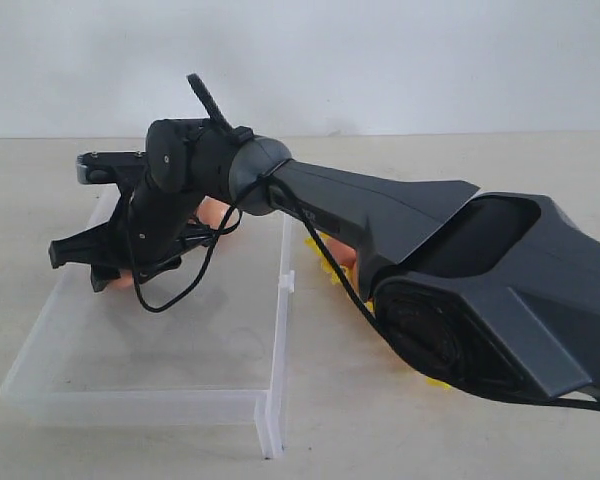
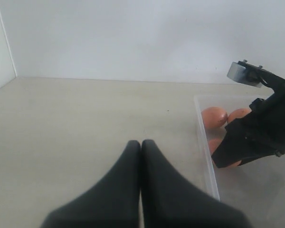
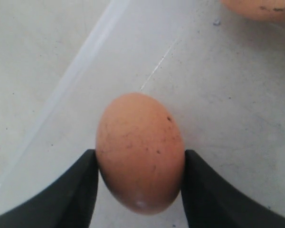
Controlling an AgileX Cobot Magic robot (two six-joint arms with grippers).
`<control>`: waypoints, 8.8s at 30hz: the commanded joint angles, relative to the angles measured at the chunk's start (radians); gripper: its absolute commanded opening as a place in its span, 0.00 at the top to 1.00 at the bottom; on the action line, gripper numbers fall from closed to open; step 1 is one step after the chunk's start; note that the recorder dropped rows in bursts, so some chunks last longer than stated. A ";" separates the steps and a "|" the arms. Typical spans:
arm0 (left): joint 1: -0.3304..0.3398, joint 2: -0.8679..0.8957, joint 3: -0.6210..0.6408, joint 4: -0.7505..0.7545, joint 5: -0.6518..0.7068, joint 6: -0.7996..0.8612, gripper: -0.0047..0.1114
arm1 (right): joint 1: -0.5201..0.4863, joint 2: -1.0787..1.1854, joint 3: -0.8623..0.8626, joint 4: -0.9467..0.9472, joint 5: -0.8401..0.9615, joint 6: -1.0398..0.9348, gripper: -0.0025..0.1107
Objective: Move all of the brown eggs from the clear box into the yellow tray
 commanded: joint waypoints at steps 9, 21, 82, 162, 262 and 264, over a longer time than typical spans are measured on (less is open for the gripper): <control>-0.003 -0.003 -0.004 -0.005 -0.001 0.001 1.00 | -0.006 -0.043 -0.004 -0.158 0.163 0.012 0.98; -0.003 -0.003 -0.004 -0.005 -0.001 0.001 1.00 | 0.021 -0.102 -0.004 -0.130 0.000 -0.120 0.98; -0.003 -0.003 -0.004 -0.005 -0.001 0.001 1.00 | -0.433 -1.421 1.891 -0.089 -0.987 -0.345 0.98; -0.003 -0.003 -0.004 -0.005 -0.001 0.001 1.00 | -0.875 -0.924 1.869 -1.788 -1.708 0.750 0.91; -0.003 -0.003 -0.004 -0.005 -0.001 0.001 1.00 | -0.190 0.066 -0.183 -0.194 0.046 0.483 0.49; -0.003 -0.003 -0.004 -0.005 -0.001 0.001 1.00 | -0.190 0.076 -0.183 -0.194 0.055 0.486 0.49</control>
